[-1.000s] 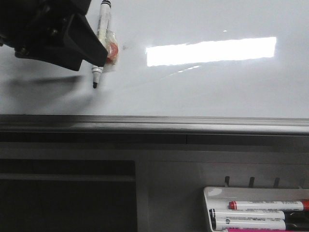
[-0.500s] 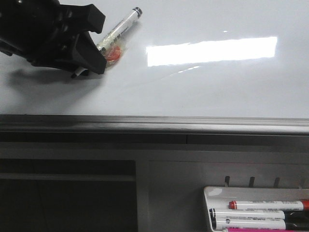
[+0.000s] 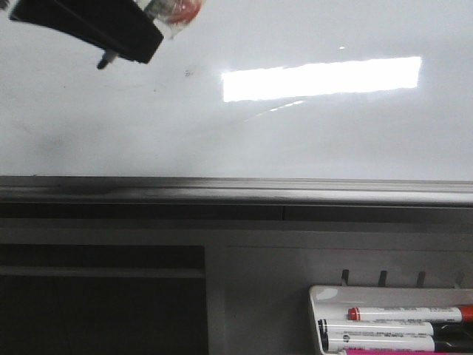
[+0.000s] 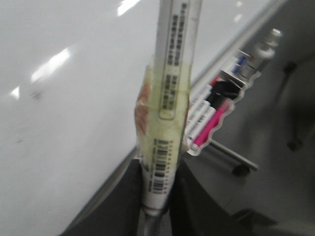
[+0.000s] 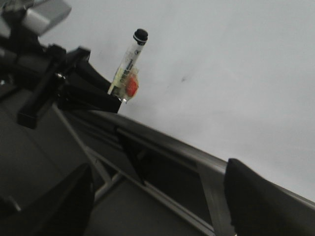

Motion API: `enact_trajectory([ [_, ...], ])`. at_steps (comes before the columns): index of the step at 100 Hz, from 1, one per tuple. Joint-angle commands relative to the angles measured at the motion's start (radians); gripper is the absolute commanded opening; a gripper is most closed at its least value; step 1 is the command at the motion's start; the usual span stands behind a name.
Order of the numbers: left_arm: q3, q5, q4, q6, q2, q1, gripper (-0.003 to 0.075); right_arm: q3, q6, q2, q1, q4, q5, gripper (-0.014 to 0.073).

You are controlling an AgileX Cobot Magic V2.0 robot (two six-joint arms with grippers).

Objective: Write number 2 on whiteboard

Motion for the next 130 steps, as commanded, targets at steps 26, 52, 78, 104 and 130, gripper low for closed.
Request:
enact_trajectory([
  [26, -0.033, 0.156, -0.002, 0.286, -0.223, -0.084, -0.0020, -0.209, -0.465, 0.316, 0.075, 0.252, 0.158, 0.0493],
  [52, -0.033, 0.228, 0.004, 0.286, -0.221, -0.084, -0.0020, -0.249, -0.548, 0.442, 0.344, 0.258, -0.091, 0.0493],
  [78, -0.033, 0.228, 0.005, 0.286, -0.221, -0.084, -0.0020, -0.299, -0.548, 0.571, 0.560, 0.267, -0.209, 0.0493],
  [104, -0.033, 0.228, 0.005, 0.286, -0.221, -0.084, -0.0020, -0.340, -0.548, 0.664, 0.618, 0.300, -0.222, 0.0453],
  [130, -0.033, 0.227, 0.005, 0.286, -0.221, -0.084, -0.0020, -0.340, -0.548, 0.664, 0.618, 0.336, -0.226, 0.0061],
])
